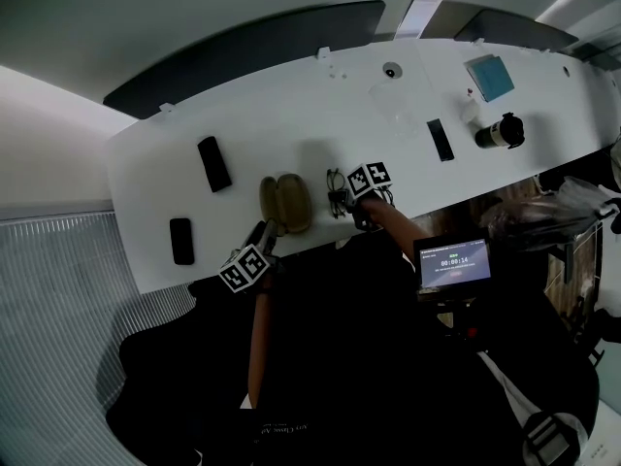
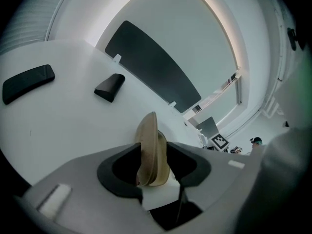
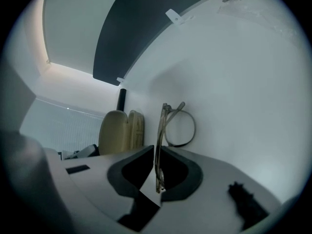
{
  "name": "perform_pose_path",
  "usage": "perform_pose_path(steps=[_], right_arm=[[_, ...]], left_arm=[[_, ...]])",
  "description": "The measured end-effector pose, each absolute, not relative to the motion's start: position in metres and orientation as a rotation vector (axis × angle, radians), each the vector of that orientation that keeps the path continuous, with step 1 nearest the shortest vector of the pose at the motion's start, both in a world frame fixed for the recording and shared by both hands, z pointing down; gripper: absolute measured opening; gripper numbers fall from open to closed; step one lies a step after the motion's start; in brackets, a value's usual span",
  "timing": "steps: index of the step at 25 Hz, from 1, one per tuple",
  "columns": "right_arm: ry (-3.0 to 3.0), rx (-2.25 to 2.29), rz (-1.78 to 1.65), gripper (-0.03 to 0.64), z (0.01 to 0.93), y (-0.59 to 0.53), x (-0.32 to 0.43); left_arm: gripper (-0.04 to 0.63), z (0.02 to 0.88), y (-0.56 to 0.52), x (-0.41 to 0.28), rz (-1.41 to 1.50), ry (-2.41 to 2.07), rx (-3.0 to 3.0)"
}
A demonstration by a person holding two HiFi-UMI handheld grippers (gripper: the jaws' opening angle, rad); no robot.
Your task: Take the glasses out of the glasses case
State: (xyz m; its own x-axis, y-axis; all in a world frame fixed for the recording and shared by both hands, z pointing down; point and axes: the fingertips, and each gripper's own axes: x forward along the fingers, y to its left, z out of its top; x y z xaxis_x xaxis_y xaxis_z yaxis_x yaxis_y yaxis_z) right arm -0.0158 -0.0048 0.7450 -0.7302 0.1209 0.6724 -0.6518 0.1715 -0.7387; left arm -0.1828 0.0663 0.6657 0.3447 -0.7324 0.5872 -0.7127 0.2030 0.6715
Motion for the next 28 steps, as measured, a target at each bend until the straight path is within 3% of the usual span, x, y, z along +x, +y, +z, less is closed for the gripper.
perform_pose_path(steps=[6,18,27,28], right_arm=[[-1.886,0.486,1.583,0.118,0.736,-0.007,-0.022],[-2.017,0.362,1.346,0.169,0.726,0.004,-0.024],[-2.138,0.471,1.471,0.164,0.702,-0.021,-0.028],[-2.159,0.483,1.509,0.117,0.696,-0.024,-0.029]], left_arm=[[0.19,0.664,0.073,-0.194,-0.019,-1.379,1.534],[0.189,0.67,0.072,-0.214,-0.032,-1.396,1.528],[0.187,0.651,0.064,-0.209,-0.005,-1.418,1.581],[0.186,0.646,0.061,-0.207,-0.005,-1.416,1.598]])
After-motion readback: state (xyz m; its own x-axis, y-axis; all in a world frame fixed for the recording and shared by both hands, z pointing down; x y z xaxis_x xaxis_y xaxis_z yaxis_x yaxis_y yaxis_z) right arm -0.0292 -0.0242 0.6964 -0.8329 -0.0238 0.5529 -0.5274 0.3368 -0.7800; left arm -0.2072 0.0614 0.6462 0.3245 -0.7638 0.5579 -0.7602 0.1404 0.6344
